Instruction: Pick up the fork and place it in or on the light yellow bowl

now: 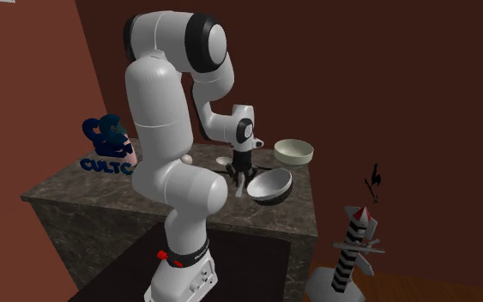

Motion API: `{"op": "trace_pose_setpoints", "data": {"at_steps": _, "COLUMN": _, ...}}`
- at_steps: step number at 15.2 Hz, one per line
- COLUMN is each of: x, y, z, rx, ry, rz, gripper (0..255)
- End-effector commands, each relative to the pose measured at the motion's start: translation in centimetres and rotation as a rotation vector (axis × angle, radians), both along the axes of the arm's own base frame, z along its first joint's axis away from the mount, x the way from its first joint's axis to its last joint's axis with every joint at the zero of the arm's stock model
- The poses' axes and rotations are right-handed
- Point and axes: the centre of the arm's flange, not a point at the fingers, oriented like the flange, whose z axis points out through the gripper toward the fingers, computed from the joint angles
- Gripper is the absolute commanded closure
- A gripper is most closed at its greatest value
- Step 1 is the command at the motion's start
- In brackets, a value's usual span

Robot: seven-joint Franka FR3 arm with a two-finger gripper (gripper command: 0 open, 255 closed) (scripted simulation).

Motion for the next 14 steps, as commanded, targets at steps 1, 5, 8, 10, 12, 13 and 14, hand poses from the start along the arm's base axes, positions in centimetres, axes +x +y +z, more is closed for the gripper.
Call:
{"op": "trace_pose_setpoints", "data": {"at_steps": 1, "x": -0.4, "y": -0.3, "z": -0.5, "rx": -0.001, "ry": 0.015, "rz": -0.008, "gripper": 255}}
{"op": "trace_pose_setpoints", "data": {"at_steps": 5, "x": -0.5, "y": -0.3, "z": -0.6, "rx": -0.001, "ry": 0.015, "rz": -0.007, "gripper": 255}}
{"op": "trace_pose_setpoints", "data": {"at_steps": 8, "x": -0.3, "y": -0.2, "z": -0.5, "rx": -0.001, "ry": 0.015, "rz": -0.007, "gripper": 255}}
{"op": "trace_pose_setpoints", "data": {"at_steps": 10, "x": -0.3, "y": -0.2, "z": 0.6, "rx": -0.001, "ry": 0.015, "rz": -0.007, "gripper": 255}}
{"op": "trace_pose_setpoints", "data": {"at_steps": 12, "x": -0.3, "y": -0.2, "z": 1.7, "rx": -0.001, "ry": 0.015, "rz": -0.007, "gripper": 255}}
{"op": "trace_pose_setpoints", "data": {"at_steps": 13, "x": -0.3, "y": -0.2, "z": 2.2, "rx": -0.001, "ry": 0.015, "rz": -0.007, "gripper": 255}}
{"op": "trace_pose_setpoints", "data": {"at_steps": 14, "x": -0.3, "y": -0.2, "z": 2.7, "rx": -0.001, "ry": 0.015, "rz": -0.007, "gripper": 255}}
